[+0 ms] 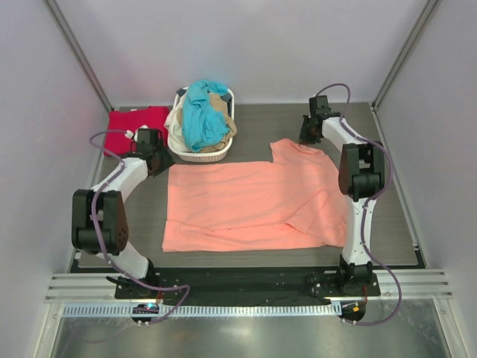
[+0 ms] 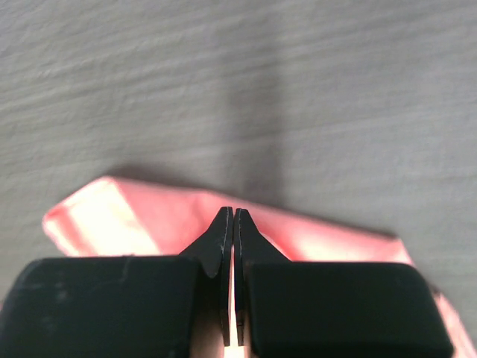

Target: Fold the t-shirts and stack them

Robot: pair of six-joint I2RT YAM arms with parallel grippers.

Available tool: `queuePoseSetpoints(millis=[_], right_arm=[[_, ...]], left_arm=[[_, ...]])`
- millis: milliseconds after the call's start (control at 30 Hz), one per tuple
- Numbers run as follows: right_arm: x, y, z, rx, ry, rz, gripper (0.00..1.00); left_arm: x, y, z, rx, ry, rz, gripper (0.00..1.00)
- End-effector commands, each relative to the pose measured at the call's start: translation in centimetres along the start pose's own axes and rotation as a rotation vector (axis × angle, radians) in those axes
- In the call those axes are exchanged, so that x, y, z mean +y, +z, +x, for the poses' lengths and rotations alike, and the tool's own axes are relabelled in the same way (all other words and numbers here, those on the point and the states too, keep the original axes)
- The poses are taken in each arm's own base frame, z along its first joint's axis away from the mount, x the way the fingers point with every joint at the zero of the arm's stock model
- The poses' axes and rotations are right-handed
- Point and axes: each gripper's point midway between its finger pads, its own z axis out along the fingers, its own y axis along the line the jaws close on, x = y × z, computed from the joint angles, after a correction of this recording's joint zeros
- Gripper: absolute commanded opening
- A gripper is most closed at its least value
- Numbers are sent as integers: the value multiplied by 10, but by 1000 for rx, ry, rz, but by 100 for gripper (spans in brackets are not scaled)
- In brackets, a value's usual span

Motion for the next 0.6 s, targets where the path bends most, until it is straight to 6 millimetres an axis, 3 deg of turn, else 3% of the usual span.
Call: queuePoseSetpoints(millis=[0,167,400,467,567], right_arm=[[25,-50,-25,-84,26,-107,1],[25,-59,-14,-81,30,-128,1],[22,-57,-5,-66,22,-122,1],[22,-57,-4,-63,23,-124,1],[21,-56,-4,-62,23,-123,1]], left_arm=[[-12,21,-30,-80,28,64,47],[-9,54,-25,-51,54,70,47],[-5,78,-20,-30,45,54,45],[-6,81,-17,-20,29,57,43],[-7,85,-13,-5,18,68,32]])
